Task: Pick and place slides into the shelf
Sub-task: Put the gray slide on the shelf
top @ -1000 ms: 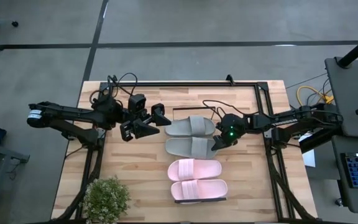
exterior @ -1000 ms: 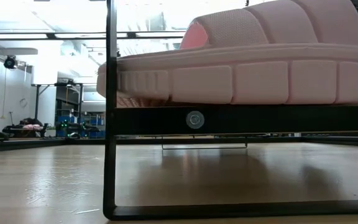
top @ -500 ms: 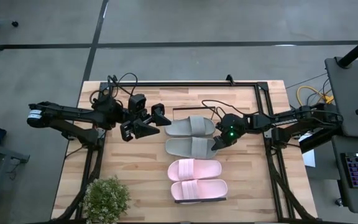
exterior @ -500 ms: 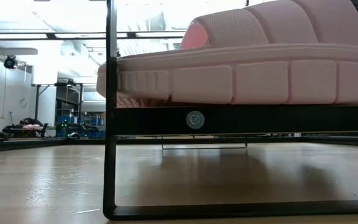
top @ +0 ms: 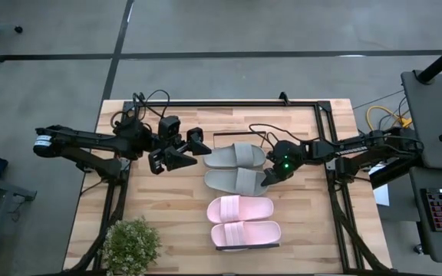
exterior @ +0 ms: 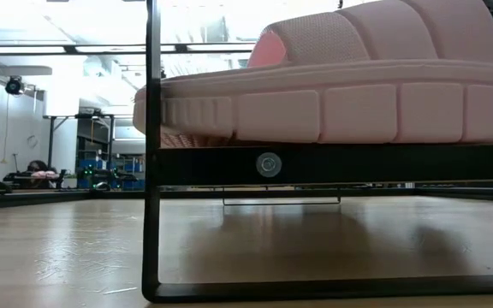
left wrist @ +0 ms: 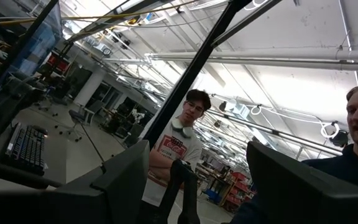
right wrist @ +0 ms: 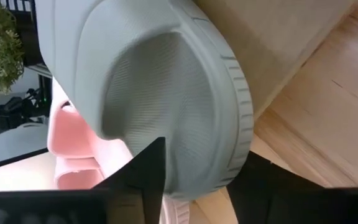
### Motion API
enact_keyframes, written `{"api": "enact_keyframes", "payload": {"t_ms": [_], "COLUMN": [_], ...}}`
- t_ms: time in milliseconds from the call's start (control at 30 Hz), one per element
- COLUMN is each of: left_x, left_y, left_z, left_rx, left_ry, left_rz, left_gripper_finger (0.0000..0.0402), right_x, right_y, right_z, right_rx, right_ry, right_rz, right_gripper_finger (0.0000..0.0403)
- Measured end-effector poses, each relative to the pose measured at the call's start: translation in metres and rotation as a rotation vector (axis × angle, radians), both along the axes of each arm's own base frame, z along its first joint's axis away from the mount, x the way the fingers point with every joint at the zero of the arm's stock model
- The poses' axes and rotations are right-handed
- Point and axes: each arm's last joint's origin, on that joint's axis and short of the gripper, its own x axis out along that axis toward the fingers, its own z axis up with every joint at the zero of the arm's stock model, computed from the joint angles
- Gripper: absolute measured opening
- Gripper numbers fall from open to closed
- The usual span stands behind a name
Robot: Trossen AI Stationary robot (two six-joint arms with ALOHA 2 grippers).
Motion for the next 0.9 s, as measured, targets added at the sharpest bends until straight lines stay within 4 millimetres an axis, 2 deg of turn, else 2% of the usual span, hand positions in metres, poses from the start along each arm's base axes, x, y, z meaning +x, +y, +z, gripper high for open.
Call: {"api": "enact_keyframes", "payload": {"t_ms": [300, 900], "left_x": [0.000, 0.000], "left_y": [0.000, -0.001], "left_z": [0.000, 0.000], "left_rx": [0.000, 0.012], "left_ry": [-0.002, 0.001], "left_rz": [0.000, -0.019], "left_gripper_finger": [0.0254, 0.0254], "right_x": [-0.001, -0.009], "right_y": [-0.003, -0.016], "right_z": [0.000, -0.004], "right_rx": [-0.008, 0.014], "right_ry": [0.000, 0.051], "right_rz": [-0.005, 0.028], "right_gripper_finger": [0.0164, 0.0164]}}
